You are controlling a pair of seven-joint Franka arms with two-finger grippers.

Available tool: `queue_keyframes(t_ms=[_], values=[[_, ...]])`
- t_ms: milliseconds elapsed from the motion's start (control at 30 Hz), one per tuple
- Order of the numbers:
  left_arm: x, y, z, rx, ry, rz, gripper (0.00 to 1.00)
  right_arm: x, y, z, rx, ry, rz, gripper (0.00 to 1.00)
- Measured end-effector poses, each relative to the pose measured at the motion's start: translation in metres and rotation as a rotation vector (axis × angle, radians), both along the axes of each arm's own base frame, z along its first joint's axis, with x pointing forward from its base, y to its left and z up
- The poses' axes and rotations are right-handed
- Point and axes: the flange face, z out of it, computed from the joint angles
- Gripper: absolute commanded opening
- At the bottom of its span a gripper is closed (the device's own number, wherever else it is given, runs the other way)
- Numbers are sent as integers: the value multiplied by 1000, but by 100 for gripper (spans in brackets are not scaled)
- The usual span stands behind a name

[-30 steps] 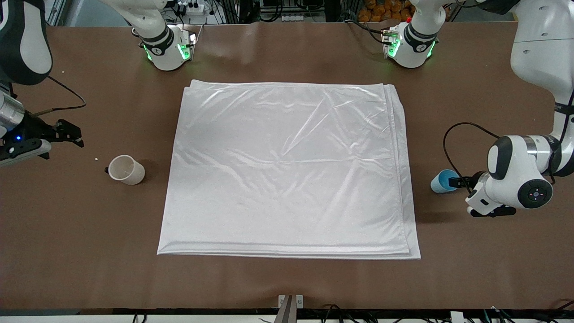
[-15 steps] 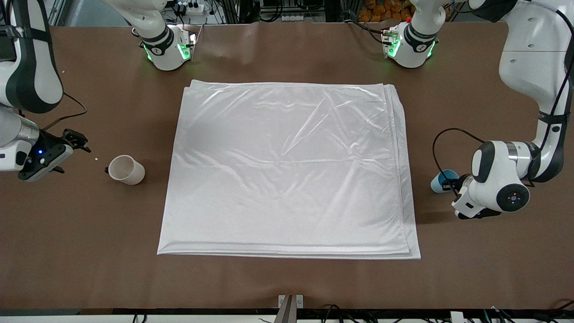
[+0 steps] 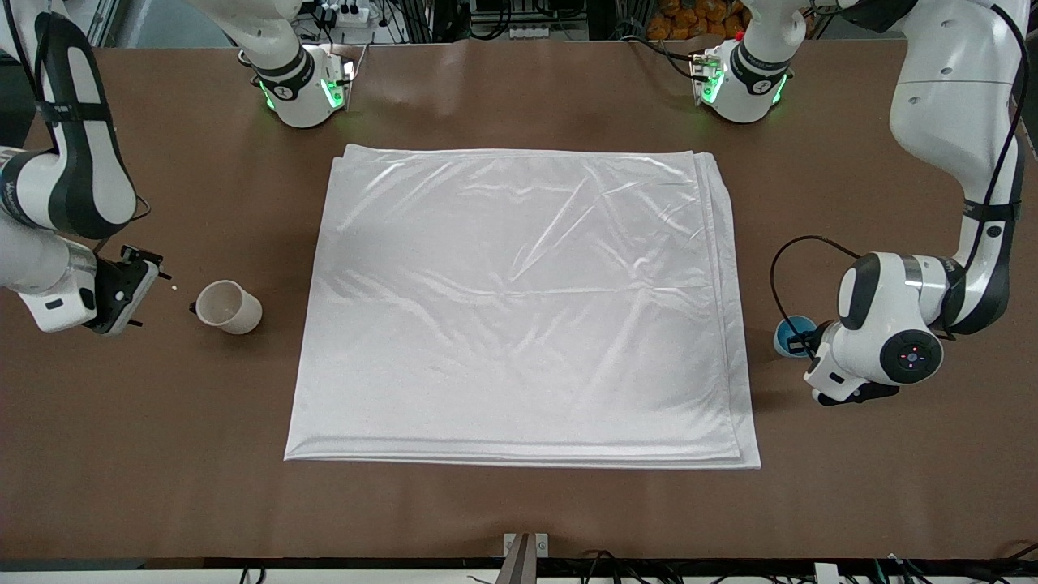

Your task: Place blue cup into white mug on cloth

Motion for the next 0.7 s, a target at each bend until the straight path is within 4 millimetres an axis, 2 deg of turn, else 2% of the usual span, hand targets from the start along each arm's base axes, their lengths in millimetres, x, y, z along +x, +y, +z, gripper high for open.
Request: queue_keyframes(t_ms=[200, 333, 500, 700], values=[[4, -14, 48, -24, -14, 11, 0, 6, -2, -17, 0, -18, 148, 100], [5, -29, 76, -81, -31, 42, 0, 4, -11, -31, -2, -32, 194, 100], [3, -54, 93, -140, -45, 93, 0, -2, -22, -50, 4, -34, 254, 100], [-3, -99, 99, -172, -45, 148, 0, -5, -21, -66, 14, -19, 306, 100]])
